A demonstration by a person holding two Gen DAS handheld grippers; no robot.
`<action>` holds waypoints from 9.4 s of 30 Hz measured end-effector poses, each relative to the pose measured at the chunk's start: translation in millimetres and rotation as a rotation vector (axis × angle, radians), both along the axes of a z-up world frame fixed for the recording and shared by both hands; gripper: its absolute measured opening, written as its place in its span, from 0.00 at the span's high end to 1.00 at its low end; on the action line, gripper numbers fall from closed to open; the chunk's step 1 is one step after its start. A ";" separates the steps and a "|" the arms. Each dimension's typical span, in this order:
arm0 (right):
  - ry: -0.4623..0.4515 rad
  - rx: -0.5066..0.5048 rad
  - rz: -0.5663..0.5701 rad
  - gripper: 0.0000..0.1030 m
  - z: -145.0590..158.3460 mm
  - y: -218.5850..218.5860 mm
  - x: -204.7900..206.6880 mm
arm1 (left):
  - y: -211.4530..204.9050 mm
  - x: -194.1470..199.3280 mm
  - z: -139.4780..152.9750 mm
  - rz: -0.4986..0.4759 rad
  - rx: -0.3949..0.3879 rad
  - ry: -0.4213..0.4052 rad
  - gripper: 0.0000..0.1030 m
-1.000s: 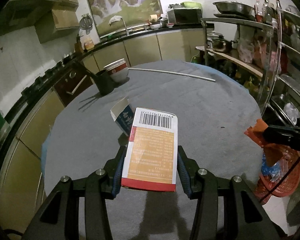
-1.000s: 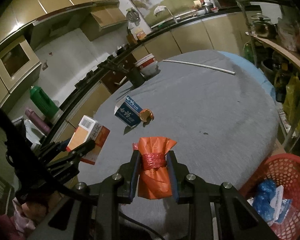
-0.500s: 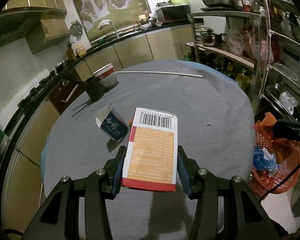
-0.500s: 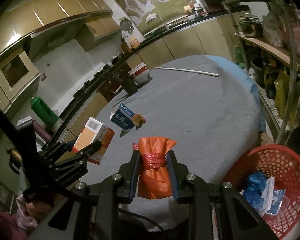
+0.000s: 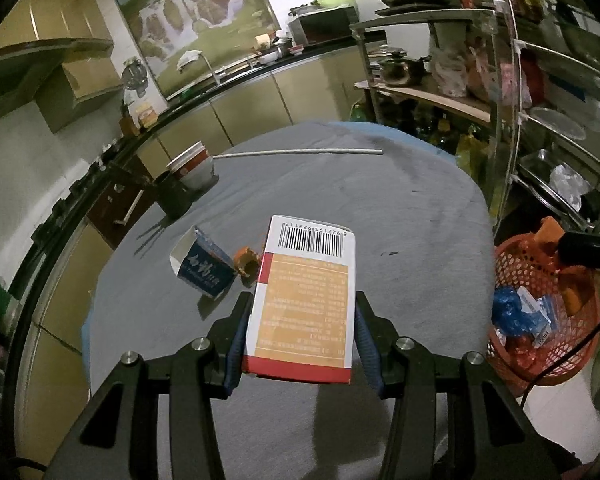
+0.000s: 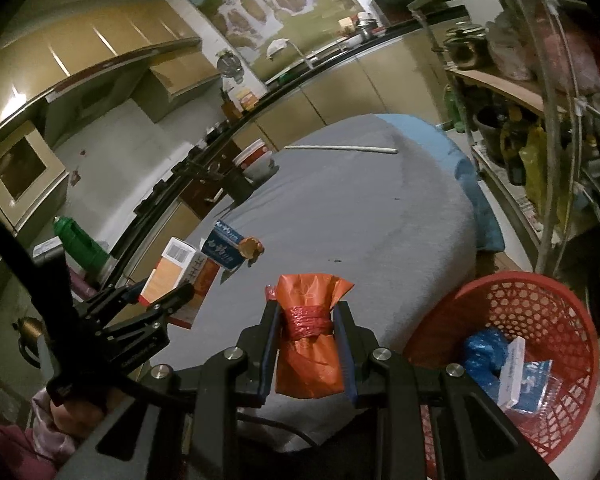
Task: Collect trash
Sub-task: 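Carry the orange bag and medicine box over to the red basket, then open both tools over the red basket to drop the bag and box, then move both open tools back toward the toothpaste box and orange peel, then grasp the orange peel with the right tool while the left tool grasps the toothpaste box, then lift the orange peel and toothpaste box and carry them toward the red basket, then bring both held items over the red basket and lower them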
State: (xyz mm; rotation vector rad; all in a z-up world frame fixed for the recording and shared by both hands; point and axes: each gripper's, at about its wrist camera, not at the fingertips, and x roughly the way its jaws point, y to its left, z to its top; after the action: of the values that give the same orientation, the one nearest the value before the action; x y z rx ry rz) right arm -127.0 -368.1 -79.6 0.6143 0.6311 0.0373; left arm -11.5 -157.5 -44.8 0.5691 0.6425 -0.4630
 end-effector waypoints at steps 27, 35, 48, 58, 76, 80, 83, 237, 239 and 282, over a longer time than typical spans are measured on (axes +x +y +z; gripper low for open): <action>-0.002 0.066 -0.072 0.72 -17.7 -31.2 -32.0 | -45.9 -22.5 -10.2 -0.086 0.081 -0.014 0.51; 0.000 0.082 -0.094 0.72 -21.3 -40.1 -40.6 | -59.1 -29.8 -13.9 -0.113 0.101 -0.013 0.51; 0.009 0.109 -0.126 0.72 -29.5 -50.8 -50.7 | -71.0 -36.0 -20.1 -0.146 0.120 -0.004 0.51; 0.012 0.122 -0.138 0.72 -34.4 -56.0 -52.9 | -78.1 -38.8 -24.6 -0.164 0.133 0.003 0.51; 0.070 0.183 -0.318 0.72 -56.8 -96.5 -80.1 | -113.2 -38.8 -40.3 -0.330 -0.018 0.313 0.51; 0.083 0.213 -0.364 0.70 -62.8 -107.0 -85.8 | -126.8 -46.5 -45.4 -0.418 -0.068 0.412 0.51; 0.098 0.251 -0.384 0.70 -66.7 -112.8 -87.8 | -136.1 -56.3 -48.7 -0.490 -0.087 0.471 0.51; -0.150 0.203 0.207 0.74 -11.5 1.9 46.4 | -17.1 -28.0 -0.8 0.240 0.031 -0.009 0.75; -0.137 0.216 0.222 0.74 -14.8 0.9 55.1 | -14.1 -24.8 -0.3 0.259 0.034 -0.003 0.75; -0.030 0.076 0.011 0.74 2.9 -2.4 30.8 | -27.5 12.5 -2.6 0.066 -0.089 0.047 0.75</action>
State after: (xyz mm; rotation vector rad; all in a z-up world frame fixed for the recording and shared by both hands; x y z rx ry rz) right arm -96.2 -370.4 -76.7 0.6828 0.6060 0.0811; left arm 1.0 -185.0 -47.4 0.4526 0.6798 -0.4416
